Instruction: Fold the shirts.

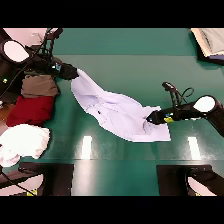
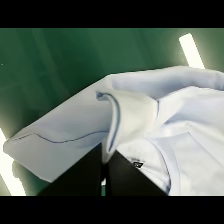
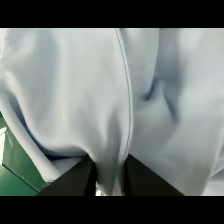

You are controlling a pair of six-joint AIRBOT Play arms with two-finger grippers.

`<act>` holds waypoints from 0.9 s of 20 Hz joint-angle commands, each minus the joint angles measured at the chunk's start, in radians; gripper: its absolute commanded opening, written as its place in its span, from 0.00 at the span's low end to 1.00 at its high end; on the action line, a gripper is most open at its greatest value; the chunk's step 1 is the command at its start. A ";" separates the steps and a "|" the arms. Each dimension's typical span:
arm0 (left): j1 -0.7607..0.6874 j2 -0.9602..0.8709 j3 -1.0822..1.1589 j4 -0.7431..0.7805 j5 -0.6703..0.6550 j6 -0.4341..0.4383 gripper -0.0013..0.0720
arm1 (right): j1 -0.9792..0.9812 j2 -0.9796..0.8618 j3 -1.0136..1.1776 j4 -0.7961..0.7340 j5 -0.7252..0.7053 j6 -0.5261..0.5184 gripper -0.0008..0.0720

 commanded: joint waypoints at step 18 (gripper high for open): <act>-0.001 0.185 0.699 0.009 0.051 -0.005 0.05 | -0.489 0.378 0.438 -0.005 0.008 0.000 0.03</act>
